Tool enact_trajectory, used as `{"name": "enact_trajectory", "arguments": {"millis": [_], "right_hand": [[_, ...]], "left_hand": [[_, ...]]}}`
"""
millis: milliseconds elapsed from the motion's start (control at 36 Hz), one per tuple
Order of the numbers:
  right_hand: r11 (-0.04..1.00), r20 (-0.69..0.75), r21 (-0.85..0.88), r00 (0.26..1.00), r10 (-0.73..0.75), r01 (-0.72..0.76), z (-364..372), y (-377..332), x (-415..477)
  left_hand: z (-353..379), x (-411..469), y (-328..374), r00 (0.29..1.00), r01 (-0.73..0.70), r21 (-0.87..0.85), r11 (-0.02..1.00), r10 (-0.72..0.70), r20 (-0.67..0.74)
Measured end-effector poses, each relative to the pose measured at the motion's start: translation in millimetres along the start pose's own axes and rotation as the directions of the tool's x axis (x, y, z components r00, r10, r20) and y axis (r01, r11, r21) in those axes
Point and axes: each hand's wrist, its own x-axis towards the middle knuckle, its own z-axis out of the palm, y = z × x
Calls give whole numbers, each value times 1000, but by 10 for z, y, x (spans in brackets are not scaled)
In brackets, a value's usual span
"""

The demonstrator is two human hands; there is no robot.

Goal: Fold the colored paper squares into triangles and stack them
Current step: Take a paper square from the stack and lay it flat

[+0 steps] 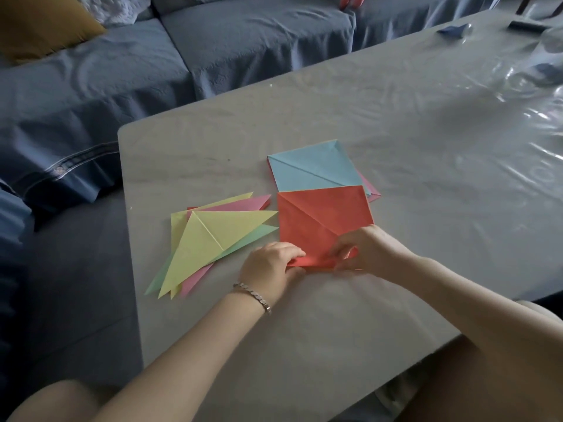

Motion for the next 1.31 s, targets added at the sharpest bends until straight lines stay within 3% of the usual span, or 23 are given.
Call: {"name": "enact_trajectory", "arguments": {"millis": [389, 556, 694, 806, 889, 972, 1111, 1222, 1306], "right_hand": [[997, 108, -9, 991, -78, 80, -45, 23, 91], [997, 116, 23, 990, -81, 79, -66, 37, 85], [997, 16, -2, 997, -72, 72, -77, 44, 38], [994, 12, -35, 995, -102, 102, -45, 23, -6], [989, 34, -60, 990, -134, 136, -2, 15, -17], [980, -12, -61, 982, -190, 189, 24, 9, -25], [978, -34, -38, 978, -204, 203, 0, -20, -66], [983, -43, -11, 982, -183, 183, -28, -9, -133], [987, -134, -68, 979, -156, 148, -23, 91, -237]], "left_hand": [[-143, 121, -32, 987, 75, -84, 994, -62, 151], [-156, 111, -22, 998, 35, -99, 994, -31, 48], [-126, 71, -11, 994, 85, -171, 982, -96, -55], [-129, 44, 22, 968, 203, -318, 926, -238, -75], [-165, 38, 41, 946, 295, -426, 855, -325, 5], [-215, 27, 60, 933, 347, -542, 765, -339, 119], [-290, -9, 81, 919, 372, -694, 616, -348, 184], [-328, -86, 65, 918, 357, -712, 605, -367, 149], [-341, -194, 38, 921, 320, -653, 687, -387, 45]]}}
